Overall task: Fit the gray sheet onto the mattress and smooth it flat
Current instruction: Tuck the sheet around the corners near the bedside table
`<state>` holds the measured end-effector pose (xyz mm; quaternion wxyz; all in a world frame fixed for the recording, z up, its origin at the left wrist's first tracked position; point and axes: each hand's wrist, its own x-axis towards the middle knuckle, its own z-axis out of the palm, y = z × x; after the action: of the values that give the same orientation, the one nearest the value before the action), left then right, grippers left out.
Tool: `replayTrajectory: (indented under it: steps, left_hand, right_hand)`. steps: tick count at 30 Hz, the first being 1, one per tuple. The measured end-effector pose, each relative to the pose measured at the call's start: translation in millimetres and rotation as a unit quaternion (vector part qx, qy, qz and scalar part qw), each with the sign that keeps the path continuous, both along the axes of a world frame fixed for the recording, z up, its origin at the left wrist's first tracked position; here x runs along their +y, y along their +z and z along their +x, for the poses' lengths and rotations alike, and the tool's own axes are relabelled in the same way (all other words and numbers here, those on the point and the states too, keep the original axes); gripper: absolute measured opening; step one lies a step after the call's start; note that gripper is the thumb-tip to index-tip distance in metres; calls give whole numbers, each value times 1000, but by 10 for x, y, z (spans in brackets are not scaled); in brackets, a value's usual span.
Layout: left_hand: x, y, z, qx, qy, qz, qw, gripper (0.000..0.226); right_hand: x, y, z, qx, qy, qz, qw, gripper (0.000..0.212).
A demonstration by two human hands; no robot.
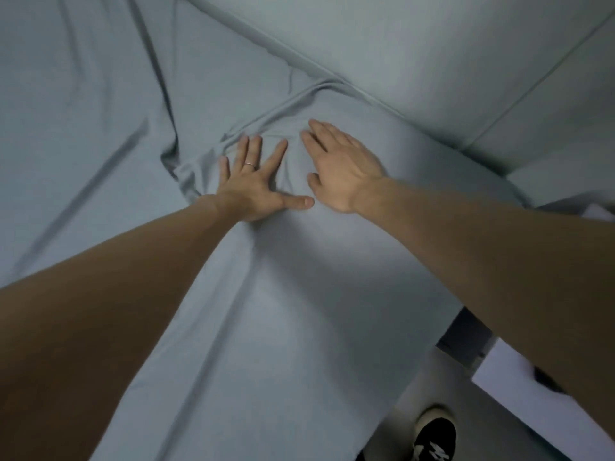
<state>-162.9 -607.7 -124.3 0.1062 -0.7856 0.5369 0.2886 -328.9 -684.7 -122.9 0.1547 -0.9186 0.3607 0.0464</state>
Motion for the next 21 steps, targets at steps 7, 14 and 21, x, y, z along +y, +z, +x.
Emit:
replayTrajectory:
  steps: [7, 14, 21]
  left_hand:
    - [-374, 60, 458, -95, 50, -303, 947, 45]
    - [-1360, -269, 1064, -44, 104, -130, 985, 85]
    - [-1819, -362, 1486, -60, 99, -159, 981, 91]
  right_hand:
    - [-520, -121, 573, -23, -40, -122, 991, 44]
    - [-683, -438, 544, -152, -26, -173, 973, 36]
    - [-706, -452, 551, -154, -8, -148, 977, 42]
